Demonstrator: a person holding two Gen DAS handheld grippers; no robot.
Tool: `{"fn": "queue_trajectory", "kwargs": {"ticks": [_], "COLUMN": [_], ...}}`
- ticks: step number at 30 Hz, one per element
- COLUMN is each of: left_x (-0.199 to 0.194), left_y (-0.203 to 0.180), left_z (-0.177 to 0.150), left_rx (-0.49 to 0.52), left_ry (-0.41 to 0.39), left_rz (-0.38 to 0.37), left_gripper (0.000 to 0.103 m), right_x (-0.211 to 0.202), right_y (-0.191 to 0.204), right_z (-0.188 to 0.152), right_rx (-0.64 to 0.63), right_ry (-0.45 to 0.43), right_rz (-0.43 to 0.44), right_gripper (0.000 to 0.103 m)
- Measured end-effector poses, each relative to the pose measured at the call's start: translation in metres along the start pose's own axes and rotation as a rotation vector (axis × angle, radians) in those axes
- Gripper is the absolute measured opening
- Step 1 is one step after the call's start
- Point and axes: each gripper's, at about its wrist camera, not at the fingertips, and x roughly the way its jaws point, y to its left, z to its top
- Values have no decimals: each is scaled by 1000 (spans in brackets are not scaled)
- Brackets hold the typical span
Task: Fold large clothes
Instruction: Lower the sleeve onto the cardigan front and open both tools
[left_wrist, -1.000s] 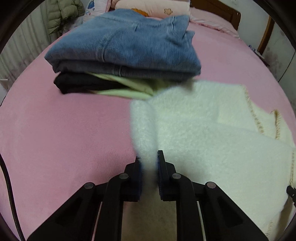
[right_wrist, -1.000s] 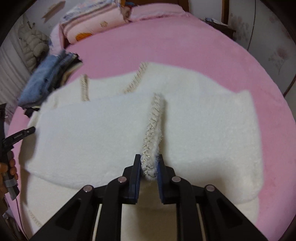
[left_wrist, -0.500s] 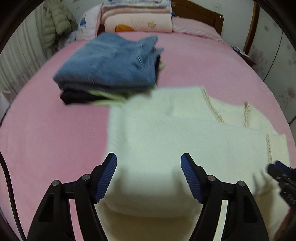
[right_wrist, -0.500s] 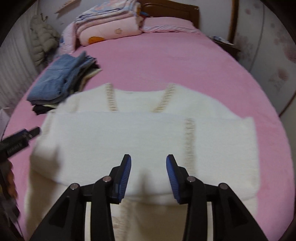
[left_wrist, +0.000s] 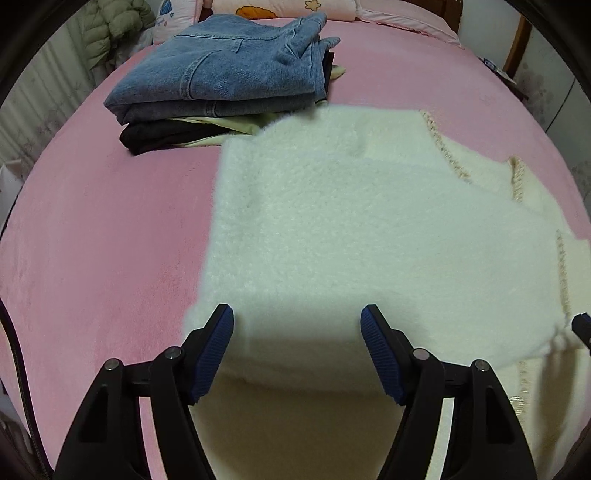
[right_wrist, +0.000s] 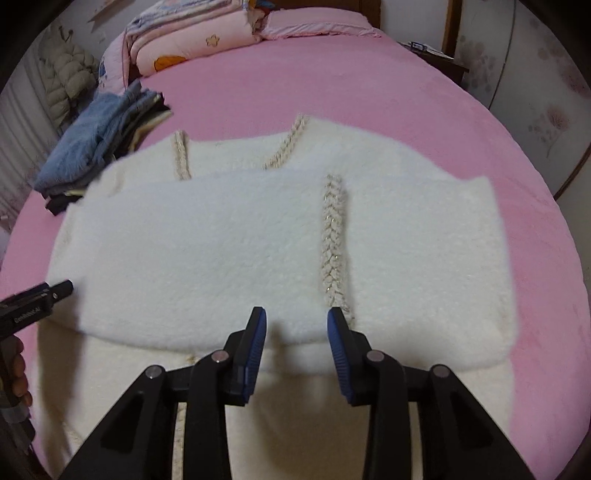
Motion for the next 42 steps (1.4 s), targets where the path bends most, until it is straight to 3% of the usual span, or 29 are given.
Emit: {"fn": "queue_trajectory", "kwargs": {"ticks": [8, 13, 16, 21, 25, 33, 38, 42], "left_x": [-80, -139, -174, -231, -270, -308, -310, -304], "left_y": [-11, -16, -14, -9, -10, 3, 26, 51], "left_z": [-5, -10, -16, -25, -34, -71, -108, -139], "left_rx": [-18, -38, -97, -163, -127, -76, -52, -41], "left_ry": [-19, -88, -110, -165, -189, -179, -149, -126], "left_rz": [-76, -119, -153, -156, -124, -91, -91, -84], "left_gripper": [77, 77, 77, 77, 77, 77, 77, 77], "right_x": [-70, -114, -145, -187, -220, -276, -304, -317], "right_y": [4, 0, -6, -13, -16, -22, -21, -17], "right_z": [2, 9, 11, 14, 11, -29, -72, -106], "right_rx": [20, 4, 6, -19, -39, 2, 50, 71], "right_ry": [-29, -63, -91, -132, -144, -219, -272, -262], "right_rz": [64, 89, 115, 128, 124, 116, 86, 57], "right_gripper": [35, 35, 42, 48, 49, 51, 51, 51]}}
